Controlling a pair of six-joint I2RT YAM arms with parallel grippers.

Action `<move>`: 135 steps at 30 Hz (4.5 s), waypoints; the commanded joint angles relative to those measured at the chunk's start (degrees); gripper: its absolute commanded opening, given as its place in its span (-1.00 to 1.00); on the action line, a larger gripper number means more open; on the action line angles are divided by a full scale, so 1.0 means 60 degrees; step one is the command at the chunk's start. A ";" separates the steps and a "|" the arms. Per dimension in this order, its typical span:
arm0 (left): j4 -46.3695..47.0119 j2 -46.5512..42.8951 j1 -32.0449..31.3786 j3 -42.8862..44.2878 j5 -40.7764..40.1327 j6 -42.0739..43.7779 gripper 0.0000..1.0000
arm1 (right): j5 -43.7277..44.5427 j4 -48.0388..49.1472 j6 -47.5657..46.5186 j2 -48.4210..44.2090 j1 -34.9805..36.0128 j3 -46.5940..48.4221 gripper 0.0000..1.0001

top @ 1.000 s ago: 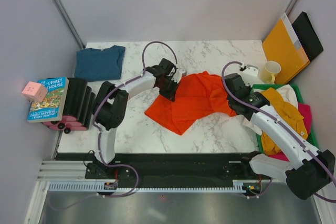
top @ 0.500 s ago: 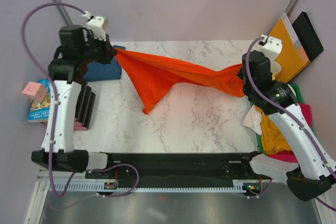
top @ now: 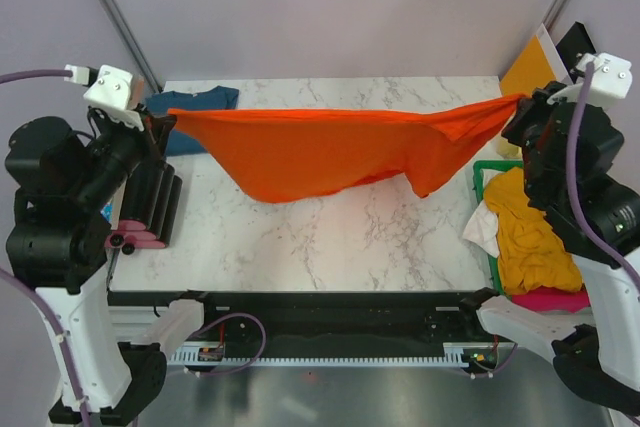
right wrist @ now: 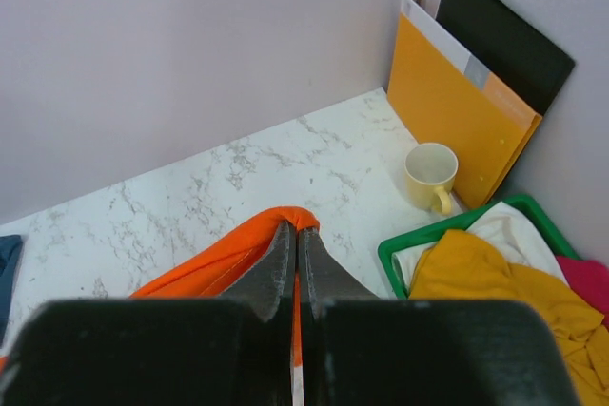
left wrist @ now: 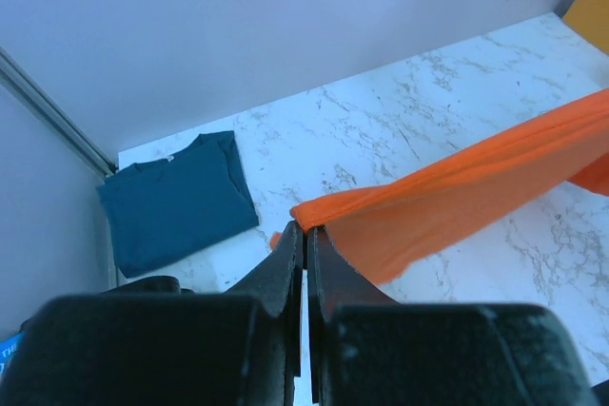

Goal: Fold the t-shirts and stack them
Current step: Flatten out the tshirt

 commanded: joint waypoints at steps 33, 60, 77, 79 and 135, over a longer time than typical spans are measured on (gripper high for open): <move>0.2774 1.0372 0.0249 0.6733 -0.0809 -0.0456 -0.97 | -0.2804 0.2559 0.0069 0.9564 -0.2651 0.6517 -1.00; 0.1707 0.1409 0.1905 0.2506 0.0759 -0.1320 -0.97 | -0.0403 0.2619 -0.2011 0.1376 -0.0190 0.3429 -1.00; 0.2772 0.2165 0.1890 -0.0266 0.1110 -0.1320 -0.96 | 0.0389 0.3496 -0.1719 0.2164 -0.0438 0.0601 -1.00; 0.3023 0.2810 0.1890 -0.0283 0.1169 -0.1320 -0.96 | -0.0166 0.3614 -0.1543 0.2954 -0.1023 0.0760 -1.00; 0.3156 0.2272 0.0440 -0.7737 -0.0045 0.1829 -0.97 | -0.1105 0.3177 0.2763 -0.0631 -0.0263 -0.8876 -1.00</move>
